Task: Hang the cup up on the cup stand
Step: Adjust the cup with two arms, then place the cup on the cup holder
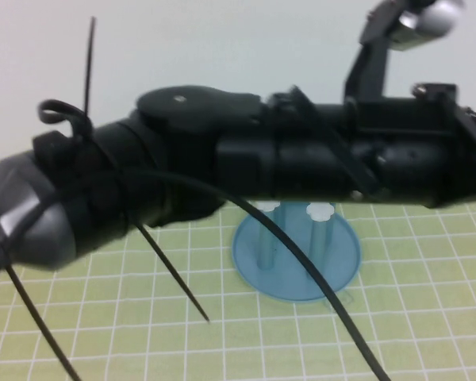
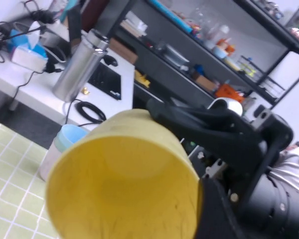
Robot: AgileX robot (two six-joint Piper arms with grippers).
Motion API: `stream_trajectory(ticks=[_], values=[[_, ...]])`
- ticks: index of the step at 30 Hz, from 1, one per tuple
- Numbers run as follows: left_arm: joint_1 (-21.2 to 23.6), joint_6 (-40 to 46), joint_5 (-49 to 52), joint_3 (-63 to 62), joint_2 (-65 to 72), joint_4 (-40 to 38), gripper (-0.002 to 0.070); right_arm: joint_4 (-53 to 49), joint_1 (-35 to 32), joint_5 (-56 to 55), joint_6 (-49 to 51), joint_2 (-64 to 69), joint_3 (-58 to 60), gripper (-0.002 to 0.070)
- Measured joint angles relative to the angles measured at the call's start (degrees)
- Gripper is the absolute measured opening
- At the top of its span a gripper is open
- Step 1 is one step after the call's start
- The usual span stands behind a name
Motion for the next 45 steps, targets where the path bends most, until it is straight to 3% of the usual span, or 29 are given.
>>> stream_trajectory(ticks=[8,10,13,17,21,30,39,45], values=[[7.53,-3.67,5.96,0.0,-1.19,0.22,0.033,0.21,0.0,-1.33,-4.61,0.52,0.0,0.0591],[9.08,-4.03,6.09,0.0,-2.4,0.22,0.026,0.21,0.0,-1.09,-5.48,1.06,-0.08,0.0591],[11.47,-4.17,6.51,0.0,-4.79,0.69,0.0096,0.46,0.0,0.58,-8.35,3.3,-0.75,0.0591],[14.07,-6.17,5.88,0.0,-9.05,6.36,0.0017,0.41,0.0,5.79,-16.67,8.54,-4.32,0.0591],[16.13,-10.35,4.46,0.0,-13.13,15.28,0.0003,0.41,0.0,10.06,-26.03,15.96,-9.81,0.0591],[16.89,-26.22,-1.08,-0.03,-22.04,45.06,-0.0001,-0.43,0.0,21.03,-48.52,37.4,-27.14,0.059],[16.89,-32.26,-0.87,-0.03,-25.55,57.95,-0.0001,-0.99,0.0,29.49,-63.18,58.85,-42.97,0.059],[16.89,-33.65,-3.17,3.4,-28.91,61.47,-0.0001,-1.21,0.0,31.72,-69.49,67.6,-48.74,0.059]])
